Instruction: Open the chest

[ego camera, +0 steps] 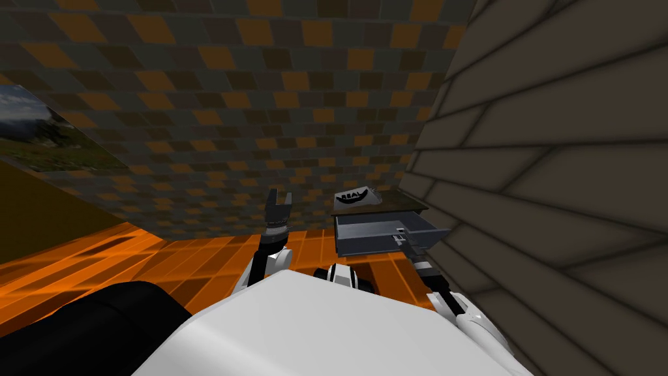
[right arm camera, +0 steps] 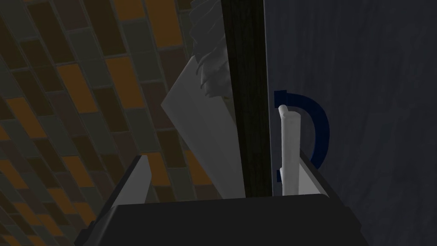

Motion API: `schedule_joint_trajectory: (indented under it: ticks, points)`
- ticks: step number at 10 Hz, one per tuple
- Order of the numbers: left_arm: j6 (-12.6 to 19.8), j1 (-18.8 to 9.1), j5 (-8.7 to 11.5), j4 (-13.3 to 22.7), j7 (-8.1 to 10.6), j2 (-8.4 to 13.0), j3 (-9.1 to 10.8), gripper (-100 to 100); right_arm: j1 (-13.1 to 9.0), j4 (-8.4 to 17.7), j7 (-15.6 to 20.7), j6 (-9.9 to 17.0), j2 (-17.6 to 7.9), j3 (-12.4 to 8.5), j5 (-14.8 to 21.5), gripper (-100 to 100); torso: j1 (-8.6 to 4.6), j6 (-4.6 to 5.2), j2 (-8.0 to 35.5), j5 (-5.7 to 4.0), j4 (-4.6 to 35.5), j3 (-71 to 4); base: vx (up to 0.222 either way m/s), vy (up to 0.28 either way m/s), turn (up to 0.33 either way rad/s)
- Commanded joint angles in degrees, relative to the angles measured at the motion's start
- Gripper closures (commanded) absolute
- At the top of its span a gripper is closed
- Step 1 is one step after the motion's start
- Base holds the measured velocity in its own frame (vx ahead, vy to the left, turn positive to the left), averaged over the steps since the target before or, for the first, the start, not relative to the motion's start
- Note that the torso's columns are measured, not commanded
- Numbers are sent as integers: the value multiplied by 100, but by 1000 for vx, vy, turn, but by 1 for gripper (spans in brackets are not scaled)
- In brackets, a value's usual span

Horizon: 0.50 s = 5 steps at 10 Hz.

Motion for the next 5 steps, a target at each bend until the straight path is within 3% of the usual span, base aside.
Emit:
schedule_joint_trajectory:
  ticks: [1, 5]
  points:
    - [0, 0, 0, 0, 0, 0, 0, 0, 10, 8, 3, 6, 2, 2, 2, 0, -1, -2, -7, -3, -5, -4, 0, 0, 0]
    - [0, 0, 0, 0, 0, 0, 0, 0, 36, 24, 3, 12, 4, 7, 7, 0, -9, -2, -21, -11, -16, -11, -4, 0, -6]
